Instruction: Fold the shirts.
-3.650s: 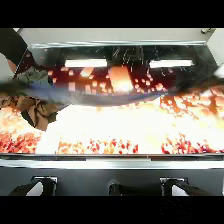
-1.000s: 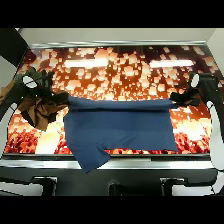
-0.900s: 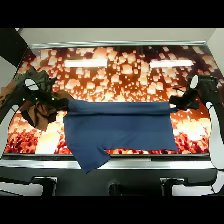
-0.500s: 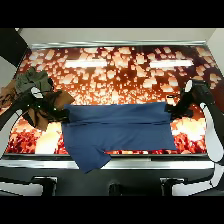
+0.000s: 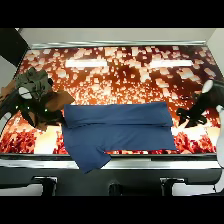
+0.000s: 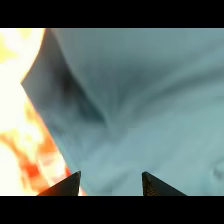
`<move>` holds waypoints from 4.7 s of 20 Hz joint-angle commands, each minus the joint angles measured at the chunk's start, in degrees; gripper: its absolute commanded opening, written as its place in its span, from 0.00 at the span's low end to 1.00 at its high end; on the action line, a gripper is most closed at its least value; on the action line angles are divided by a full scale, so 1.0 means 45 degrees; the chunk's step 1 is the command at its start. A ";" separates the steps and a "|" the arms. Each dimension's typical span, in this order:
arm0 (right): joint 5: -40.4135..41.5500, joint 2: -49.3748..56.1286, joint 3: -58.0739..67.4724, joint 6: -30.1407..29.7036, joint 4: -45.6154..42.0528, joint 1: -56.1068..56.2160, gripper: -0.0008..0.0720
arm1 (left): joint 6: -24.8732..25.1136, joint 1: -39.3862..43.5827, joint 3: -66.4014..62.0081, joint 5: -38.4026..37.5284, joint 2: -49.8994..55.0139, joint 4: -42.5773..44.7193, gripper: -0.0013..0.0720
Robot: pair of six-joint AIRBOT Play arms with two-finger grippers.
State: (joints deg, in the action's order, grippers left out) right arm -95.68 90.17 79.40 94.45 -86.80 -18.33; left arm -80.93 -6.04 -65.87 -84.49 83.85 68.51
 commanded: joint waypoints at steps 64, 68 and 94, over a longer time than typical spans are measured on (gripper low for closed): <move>0.5571 -0.2977 -0.2696 -0.0345 0.3293 -0.0835 0.07 | -0.0855 0.0801 0.2885 0.3993 -0.5382 -0.1355 0.05; 0.6965 -0.1651 -0.1399 -0.0121 0.3245 0.0452 0.07 | -0.1020 0.0777 0.1064 0.4561 -0.2851 -0.1360 0.05; 0.2346 0.4211 0.1778 -0.1457 0.6377 -0.0223 0.95 | -0.0631 0.0510 -0.2210 0.3633 0.0010 -0.3021 0.75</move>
State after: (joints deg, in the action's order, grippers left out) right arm -79.42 105.91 87.24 89.49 -60.80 -19.49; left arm -84.03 -4.49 -75.64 -67.79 86.04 57.69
